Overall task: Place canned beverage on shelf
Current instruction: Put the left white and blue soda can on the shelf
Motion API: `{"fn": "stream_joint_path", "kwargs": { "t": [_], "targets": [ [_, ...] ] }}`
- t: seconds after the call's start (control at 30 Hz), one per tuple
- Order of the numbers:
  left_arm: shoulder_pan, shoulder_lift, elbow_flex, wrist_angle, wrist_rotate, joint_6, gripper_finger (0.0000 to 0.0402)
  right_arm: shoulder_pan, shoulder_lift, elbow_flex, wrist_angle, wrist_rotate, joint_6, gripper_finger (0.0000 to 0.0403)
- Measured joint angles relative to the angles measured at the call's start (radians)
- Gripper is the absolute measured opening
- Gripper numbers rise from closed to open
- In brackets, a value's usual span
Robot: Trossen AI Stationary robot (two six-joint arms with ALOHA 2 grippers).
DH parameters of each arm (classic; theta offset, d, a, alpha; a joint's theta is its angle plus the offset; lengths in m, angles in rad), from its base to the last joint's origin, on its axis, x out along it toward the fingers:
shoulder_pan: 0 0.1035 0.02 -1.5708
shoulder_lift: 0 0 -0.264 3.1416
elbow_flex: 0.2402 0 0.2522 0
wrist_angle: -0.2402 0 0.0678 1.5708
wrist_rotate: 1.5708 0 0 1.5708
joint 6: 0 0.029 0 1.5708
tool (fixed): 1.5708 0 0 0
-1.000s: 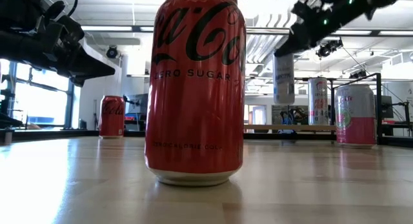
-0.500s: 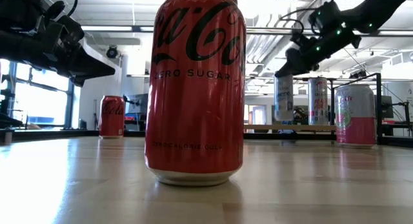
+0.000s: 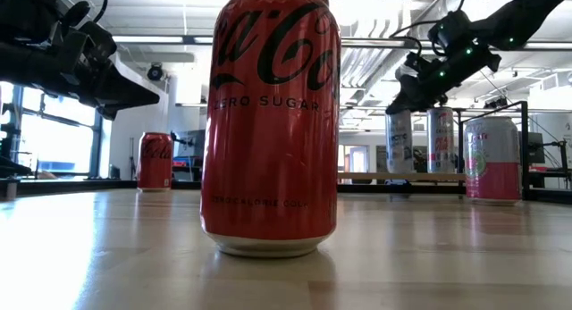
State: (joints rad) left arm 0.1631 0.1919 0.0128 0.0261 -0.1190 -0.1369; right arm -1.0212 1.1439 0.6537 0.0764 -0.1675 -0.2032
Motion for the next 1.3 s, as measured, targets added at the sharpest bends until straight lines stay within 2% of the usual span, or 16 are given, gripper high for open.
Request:
{"fn": "stream_joint_path", "kwargs": {
  "t": [0.23, 0.77, 0.93, 1.03, 1.3],
  "targets": [
    [0.000, 0.000, 0.000, 0.000, 0.000, -0.009, 0.0000, 0.000, 0.001, 0.002, -0.019, 0.054, 0.023, 0.0289],
    [0.000, 0.000, 0.000, 0.000, 0.000, -0.009, 0.0000, 0.001, 0.001, 0.003, 0.017, 0.057, 0.090, 0.0297],
    [0.000, 0.000, 0.000, 0.000, 0.001, -0.009, 0.0000, 0.001, 0.001, 0.041, 0.004, 0.062, 0.136, 0.0298],
    [0.000, 0.000, 0.000, 0.000, 0.001, -0.017, 0.0000, 0.001, 0.001, 0.078, -0.045, 0.067, 0.144, 0.0298],
    [0.000, 0.000, 0.000, 0.000, 0.004, -0.017, 0.0000, 0.056, 0.001, 0.211, -0.250, 0.170, 0.144, 0.0298]
  ]
}}
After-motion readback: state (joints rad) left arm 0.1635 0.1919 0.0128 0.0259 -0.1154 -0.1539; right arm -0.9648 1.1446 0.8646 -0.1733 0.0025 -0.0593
